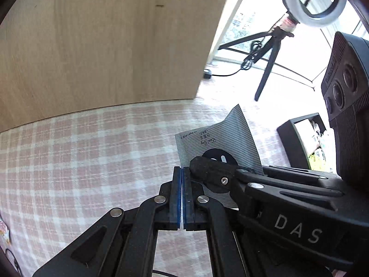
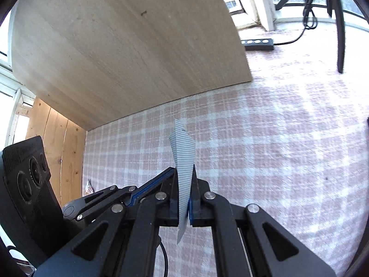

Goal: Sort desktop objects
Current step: 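Carry the grey sachet with the right tool to the black tray and release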

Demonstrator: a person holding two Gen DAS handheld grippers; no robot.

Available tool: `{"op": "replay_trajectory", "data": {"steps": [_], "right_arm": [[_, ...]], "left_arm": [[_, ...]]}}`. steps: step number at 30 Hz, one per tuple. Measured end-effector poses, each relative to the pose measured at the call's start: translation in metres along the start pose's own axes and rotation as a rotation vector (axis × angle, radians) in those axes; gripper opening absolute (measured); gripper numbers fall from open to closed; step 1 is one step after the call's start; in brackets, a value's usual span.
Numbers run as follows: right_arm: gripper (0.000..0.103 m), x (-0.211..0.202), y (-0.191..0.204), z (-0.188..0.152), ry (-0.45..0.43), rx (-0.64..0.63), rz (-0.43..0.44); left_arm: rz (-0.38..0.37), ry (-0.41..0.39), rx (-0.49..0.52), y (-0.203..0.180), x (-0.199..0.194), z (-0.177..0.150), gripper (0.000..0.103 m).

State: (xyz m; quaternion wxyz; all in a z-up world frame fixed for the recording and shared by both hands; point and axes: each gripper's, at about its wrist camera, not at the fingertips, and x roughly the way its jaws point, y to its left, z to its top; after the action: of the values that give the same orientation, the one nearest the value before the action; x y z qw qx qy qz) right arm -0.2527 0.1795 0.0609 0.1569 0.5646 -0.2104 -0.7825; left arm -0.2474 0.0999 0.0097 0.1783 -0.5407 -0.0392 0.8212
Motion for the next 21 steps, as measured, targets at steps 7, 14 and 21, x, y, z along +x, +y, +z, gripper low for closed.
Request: {"op": "replay_trajectory", "data": {"steps": [7,14,21], "right_arm": [[0.004,-0.079,-0.069,-0.024,-0.085,0.089,-0.022],[0.004,-0.167,-0.15,-0.043,-0.176,0.174,-0.097],[0.004,-0.247,-0.222,-0.043,-0.238,0.208,-0.199]], "left_arm": [[-0.045,0.003,0.097,-0.091,-0.044,-0.01,0.0],[-0.121,0.007,0.214,-0.208,-0.076,-0.017,0.0],[-0.187,0.006,0.297,-0.315,-0.066,-0.013,0.0]]}}
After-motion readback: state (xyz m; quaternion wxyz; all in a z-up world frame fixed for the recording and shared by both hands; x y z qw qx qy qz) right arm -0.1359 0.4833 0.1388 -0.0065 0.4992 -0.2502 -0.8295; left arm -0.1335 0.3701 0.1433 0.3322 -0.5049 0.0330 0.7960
